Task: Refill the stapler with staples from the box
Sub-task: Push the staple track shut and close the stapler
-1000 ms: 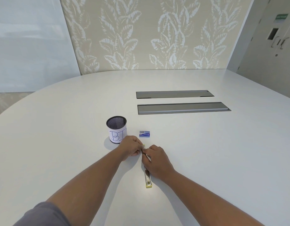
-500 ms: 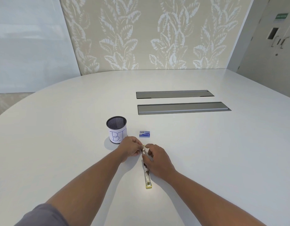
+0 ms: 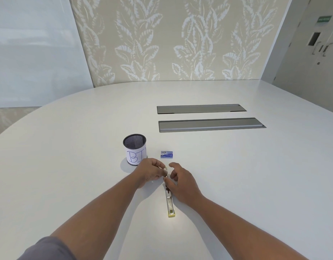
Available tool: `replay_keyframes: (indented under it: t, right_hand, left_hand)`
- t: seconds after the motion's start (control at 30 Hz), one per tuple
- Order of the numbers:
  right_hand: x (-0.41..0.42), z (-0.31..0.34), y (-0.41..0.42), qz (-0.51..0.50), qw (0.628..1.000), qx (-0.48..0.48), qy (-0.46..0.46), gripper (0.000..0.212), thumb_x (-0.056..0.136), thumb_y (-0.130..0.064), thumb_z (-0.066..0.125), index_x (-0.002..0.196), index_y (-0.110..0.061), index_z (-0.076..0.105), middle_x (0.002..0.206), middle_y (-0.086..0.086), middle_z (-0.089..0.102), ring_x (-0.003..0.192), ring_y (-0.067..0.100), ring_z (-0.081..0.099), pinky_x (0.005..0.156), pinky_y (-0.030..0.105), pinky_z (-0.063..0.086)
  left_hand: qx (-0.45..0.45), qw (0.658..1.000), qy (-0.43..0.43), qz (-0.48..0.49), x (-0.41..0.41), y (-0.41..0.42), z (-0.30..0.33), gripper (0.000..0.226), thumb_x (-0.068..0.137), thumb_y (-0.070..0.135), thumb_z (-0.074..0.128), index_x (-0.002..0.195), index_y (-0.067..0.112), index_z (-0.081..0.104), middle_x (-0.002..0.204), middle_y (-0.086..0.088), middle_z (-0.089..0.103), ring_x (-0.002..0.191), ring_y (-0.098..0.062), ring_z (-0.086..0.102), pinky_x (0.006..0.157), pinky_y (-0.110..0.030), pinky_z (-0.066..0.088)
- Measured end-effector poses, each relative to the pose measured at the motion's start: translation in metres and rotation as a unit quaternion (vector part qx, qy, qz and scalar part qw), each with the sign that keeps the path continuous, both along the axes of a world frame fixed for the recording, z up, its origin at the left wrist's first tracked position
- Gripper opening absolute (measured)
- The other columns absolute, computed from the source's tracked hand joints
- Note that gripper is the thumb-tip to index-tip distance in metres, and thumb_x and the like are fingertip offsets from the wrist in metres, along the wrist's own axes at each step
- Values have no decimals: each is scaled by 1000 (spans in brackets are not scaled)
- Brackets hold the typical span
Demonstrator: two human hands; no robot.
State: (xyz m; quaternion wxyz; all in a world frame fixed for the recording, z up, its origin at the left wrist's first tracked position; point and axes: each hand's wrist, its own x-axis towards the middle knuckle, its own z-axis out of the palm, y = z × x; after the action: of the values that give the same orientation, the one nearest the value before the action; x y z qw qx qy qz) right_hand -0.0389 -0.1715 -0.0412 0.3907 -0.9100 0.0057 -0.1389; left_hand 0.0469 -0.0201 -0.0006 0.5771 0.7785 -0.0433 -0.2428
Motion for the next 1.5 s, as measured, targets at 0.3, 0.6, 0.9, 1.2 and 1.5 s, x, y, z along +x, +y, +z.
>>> replay_keyframes:
  t: [0.3, 0.6, 0.9, 1.2, 1.5]
  right_hand:
    - [-1, 1, 0, 2, 1000, 15, 4, 48, 91, -36, 65, 136, -24, 50, 86, -6, 61, 83, 17, 60, 79, 39, 53]
    - [-10, 7, 4, -7, 1000, -23, 4, 56, 85, -44, 66, 136, -29, 49, 78, -10, 56, 73, 6, 52, 69, 26, 43]
    - [-12, 21, 12, -21, 994, -79, 78, 58, 77, -25, 55, 133, -26, 38, 76, 0, 57, 75, 24, 56, 65, 36, 47]
    - [-20, 31, 3, -49, 997, -44, 47, 53, 75, -24, 57, 125, -29, 43, 74, 1, 61, 69, 20, 59, 62, 39, 49]
    - [-17, 36, 3, -25, 1000, 8, 2, 39, 79, -31, 62, 112, -40, 44, 81, -7, 62, 67, 13, 65, 65, 36, 54]
  left_hand:
    - [15, 999, -28, -5, -1, -3, 0, 21, 78, -4, 80, 97, -3, 72, 62, -3, 62, 53, -10, 60, 51, -17, 50]
    - [0, 999, -28, 23, 0, -1, -5, 21, 77, 2, 83, 95, 1, 73, 64, -3, 63, 54, -12, 61, 52, -20, 51]
    - [-1, 999, -26, 45, -5, -2, -4, 23, 76, 3, 83, 94, -2, 70, 63, -5, 62, 47, -13, 55, 46, -22, 43]
    - [-40, 998, 5, 55, -12, -4, 6, 31, 81, 8, 82, 102, 7, 60, 78, -12, 63, 61, -22, 57, 58, -27, 52]
    - [-234, 961, 118, 91, -23, 0, 19, 28, 88, -2, 70, 110, 5, 55, 102, -22, 71, 87, -30, 70, 71, -31, 63]
